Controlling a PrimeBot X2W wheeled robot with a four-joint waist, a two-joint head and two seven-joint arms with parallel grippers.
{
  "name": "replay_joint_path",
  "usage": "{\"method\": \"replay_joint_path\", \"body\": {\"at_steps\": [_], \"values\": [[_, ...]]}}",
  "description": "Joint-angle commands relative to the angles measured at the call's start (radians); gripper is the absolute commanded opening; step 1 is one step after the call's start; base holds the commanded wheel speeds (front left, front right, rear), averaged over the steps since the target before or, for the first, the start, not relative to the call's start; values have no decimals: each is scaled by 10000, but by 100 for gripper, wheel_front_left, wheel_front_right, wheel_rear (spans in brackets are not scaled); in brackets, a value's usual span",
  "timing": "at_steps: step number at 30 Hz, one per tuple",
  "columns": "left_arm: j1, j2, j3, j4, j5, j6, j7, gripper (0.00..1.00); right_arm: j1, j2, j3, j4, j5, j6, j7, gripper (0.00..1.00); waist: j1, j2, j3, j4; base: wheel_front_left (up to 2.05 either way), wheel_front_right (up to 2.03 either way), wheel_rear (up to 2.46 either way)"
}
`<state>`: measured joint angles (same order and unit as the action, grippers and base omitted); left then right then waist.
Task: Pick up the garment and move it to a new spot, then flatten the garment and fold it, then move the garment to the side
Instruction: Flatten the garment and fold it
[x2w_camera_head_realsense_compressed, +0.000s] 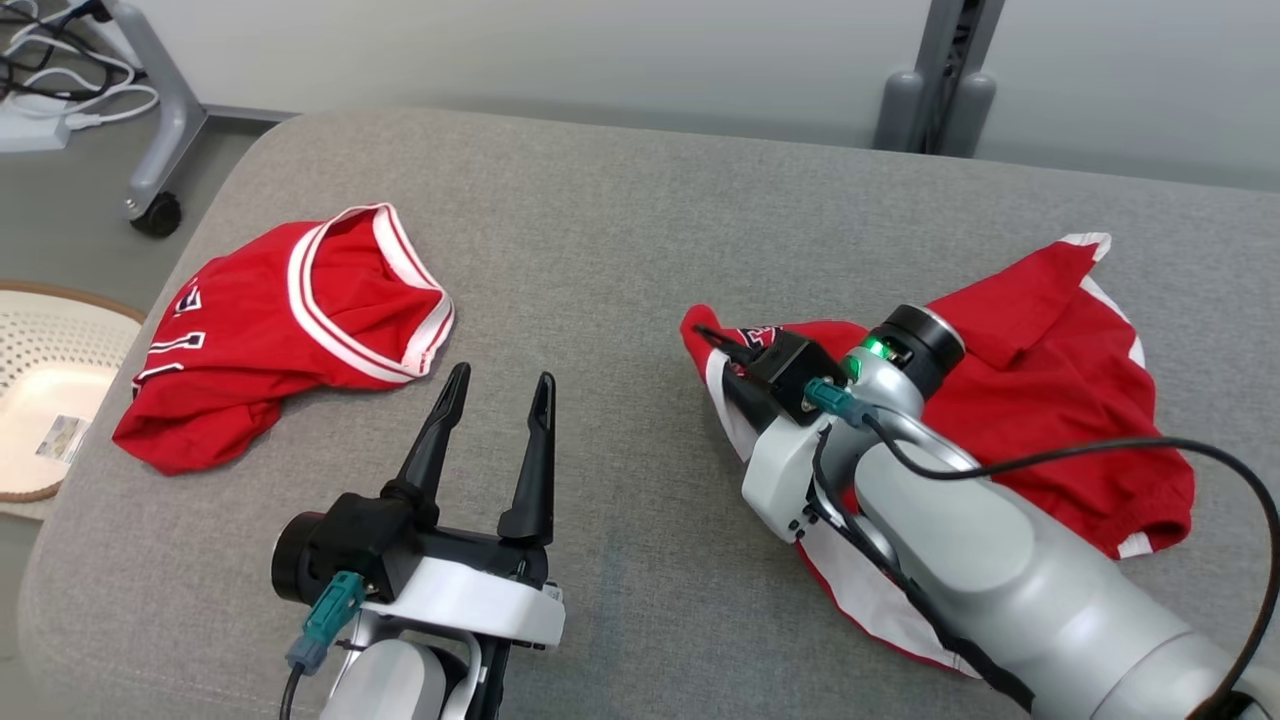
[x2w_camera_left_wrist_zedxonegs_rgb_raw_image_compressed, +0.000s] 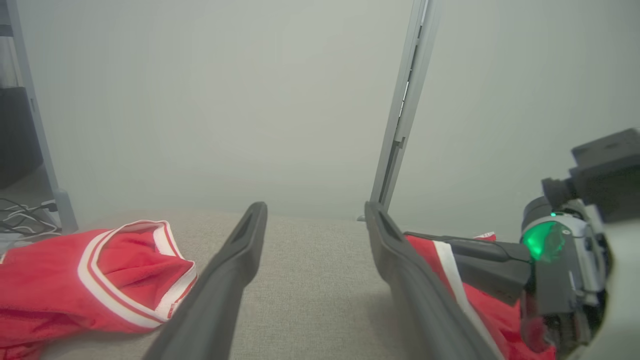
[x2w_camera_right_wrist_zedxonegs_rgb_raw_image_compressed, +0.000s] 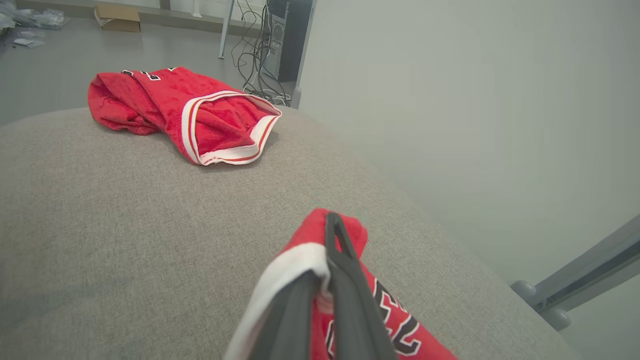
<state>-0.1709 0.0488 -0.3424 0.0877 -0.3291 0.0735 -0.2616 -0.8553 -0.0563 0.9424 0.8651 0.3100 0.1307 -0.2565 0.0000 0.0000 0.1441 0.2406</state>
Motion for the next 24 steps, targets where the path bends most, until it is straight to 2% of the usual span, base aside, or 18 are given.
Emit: {"method": "replay_joint_path", "body": {"at_steps": [1,2,9,15,19,24], "values": [[-185,30,-14,-37,-74,75,-34,100,-250,-23,52,193,92,3,-78,24,0,0,93,94,0,0,0],[-213,30,-40,-46,-78,86,-34,100,-317,-4,97,328,155,3,-94,100,0,0,133,137,0,0,0],[-282,30,1,-29,-122,123,-34,100,-549,41,903,656,808,3,-117,100,0,0,274,196,0,0,0],[-242,33,162,51,17,105,-34,100,-859,38,1569,646,1677,3,-124,100,0,0,106,-189,0,0,0],[-174,32,240,69,88,83,-34,100,-974,35,1211,537,1900,3,-119,100,0,0,-32,-445,0,0,0],[-34,30,414,102,206,14,-34,100,-669,-369,-534,-255,1941,3,-116,100,0,0,-354,-909,0,0,0]]}}
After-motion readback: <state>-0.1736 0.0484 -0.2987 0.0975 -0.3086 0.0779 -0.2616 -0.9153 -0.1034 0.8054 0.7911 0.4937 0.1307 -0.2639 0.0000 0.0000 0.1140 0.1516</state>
